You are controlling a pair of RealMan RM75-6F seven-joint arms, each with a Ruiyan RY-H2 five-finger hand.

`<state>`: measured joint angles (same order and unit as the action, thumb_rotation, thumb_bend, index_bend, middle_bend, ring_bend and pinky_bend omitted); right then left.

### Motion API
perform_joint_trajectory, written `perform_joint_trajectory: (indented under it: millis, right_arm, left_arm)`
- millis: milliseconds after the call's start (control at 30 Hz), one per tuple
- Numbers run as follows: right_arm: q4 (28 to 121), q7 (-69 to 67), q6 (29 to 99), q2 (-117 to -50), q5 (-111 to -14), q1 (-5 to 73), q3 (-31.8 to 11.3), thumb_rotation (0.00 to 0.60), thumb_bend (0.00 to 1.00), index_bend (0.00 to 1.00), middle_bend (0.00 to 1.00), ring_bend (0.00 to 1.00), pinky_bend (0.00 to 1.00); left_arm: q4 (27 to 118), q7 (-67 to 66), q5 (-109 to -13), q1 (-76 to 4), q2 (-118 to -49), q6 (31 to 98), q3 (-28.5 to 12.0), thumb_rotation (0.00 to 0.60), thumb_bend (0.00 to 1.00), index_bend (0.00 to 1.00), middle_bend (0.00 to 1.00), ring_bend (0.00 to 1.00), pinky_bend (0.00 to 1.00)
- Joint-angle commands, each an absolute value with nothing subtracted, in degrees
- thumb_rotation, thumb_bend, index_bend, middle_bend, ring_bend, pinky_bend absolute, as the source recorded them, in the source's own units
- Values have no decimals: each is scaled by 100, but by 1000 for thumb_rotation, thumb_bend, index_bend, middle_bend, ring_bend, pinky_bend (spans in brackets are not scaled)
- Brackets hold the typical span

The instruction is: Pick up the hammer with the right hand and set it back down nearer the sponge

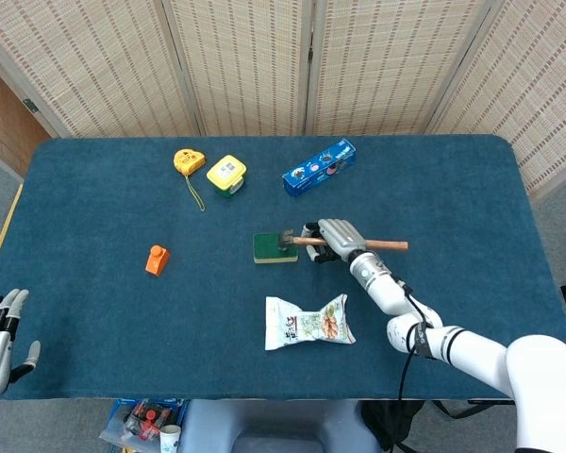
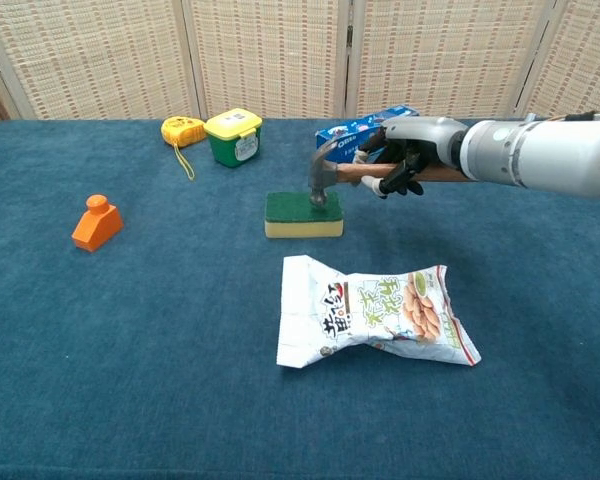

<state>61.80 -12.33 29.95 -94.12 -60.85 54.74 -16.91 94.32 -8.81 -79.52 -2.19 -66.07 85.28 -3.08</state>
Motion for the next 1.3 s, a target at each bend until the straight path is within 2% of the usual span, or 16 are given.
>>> perform_joint_trajectory:
  millis: [33,367,733,1300]
  right_arm:
    - [6115,-1183,2963,-9469,-6024,5527,-1706,600,718,698,789,694,715]
    - [5798,-953,2805,-9695,-5755,5669,-1634,600,717,698,789,694,716]
    - [6231,-1129,3119,-9315,-5847,5414,-1730,600,718,699,789,694,716]
    - [5936,-1300,3185,-9193,-5793,5112,-1648,600,717,699,782,694,715]
  left_arm:
    - [9429,-873,-7935,-206,-6600,8533,-306,600,401,0,0,0,0]
    - [9442,-894,-7875,-194,-6596,8478,-286,600,401,0,0,0,0]
    - [9483,-934,-7908,-209,-6591,8476,-284,600,401,0,0,0,0]
    - [9603,-1092,-7923,-247,-6582,8439,-272,600,401,0,0,0,0]
